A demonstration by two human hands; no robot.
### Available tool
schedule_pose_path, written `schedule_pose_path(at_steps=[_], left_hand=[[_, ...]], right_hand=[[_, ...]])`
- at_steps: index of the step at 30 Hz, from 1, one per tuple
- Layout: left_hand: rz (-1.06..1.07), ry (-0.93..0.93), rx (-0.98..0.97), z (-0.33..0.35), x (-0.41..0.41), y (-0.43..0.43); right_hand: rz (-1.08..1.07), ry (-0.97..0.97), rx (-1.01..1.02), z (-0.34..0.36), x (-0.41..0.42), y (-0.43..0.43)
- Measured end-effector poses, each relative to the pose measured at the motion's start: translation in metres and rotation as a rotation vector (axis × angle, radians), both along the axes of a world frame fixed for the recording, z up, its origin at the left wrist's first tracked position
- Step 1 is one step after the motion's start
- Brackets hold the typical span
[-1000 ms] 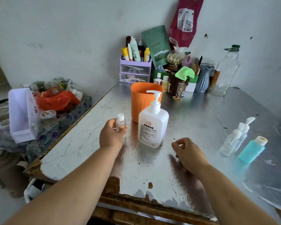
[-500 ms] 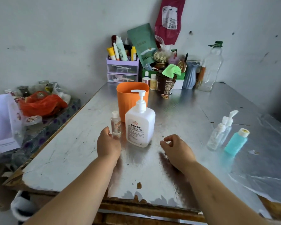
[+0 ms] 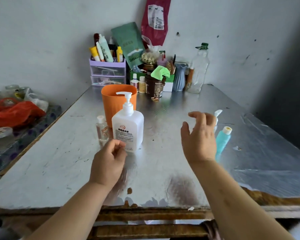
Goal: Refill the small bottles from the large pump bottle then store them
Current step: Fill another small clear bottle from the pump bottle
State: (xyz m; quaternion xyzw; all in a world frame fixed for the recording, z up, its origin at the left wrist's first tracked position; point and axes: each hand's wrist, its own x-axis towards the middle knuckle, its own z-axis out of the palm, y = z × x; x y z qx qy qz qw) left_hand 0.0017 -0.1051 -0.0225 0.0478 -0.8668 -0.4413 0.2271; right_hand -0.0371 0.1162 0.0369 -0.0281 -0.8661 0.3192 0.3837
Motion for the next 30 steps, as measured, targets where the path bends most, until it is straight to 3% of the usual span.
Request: schedule_pose_path(at_steps=[5,9,16,21,26,30], left_hand=[[-0.055,0.033,-0.136,-0.001,0.004,0.005],[-0.068,0.057,-0.159,-0.002,0.004,0.005],[-0.058,0.066,-0.182,-0.002,0.002,0.004],[-0.084,0.023,-0.208,-0.004,0.001,0.005],[-0.198,-0.050,-0.239,-0.003,-0.001,0.006],[-0.280,-0.099,-0.285,0.002,0.002,0.009]], right_hand=[[-0.223,-0.280,0.045,0.024,-0.020,0.026],[-0.252,-0.479,0.088,0.027,-0.034,0.036],[-0.183,-0.471,0.127,0.018,-0.037,0.044],[0.053,-0.347,0.016,0.023,-0.026,0.022],[0.443,-0.427,-0.155,0.031,0.002,-0.030],[0.630,-0.514,-0.250,0.031,0.016,-0.061]])
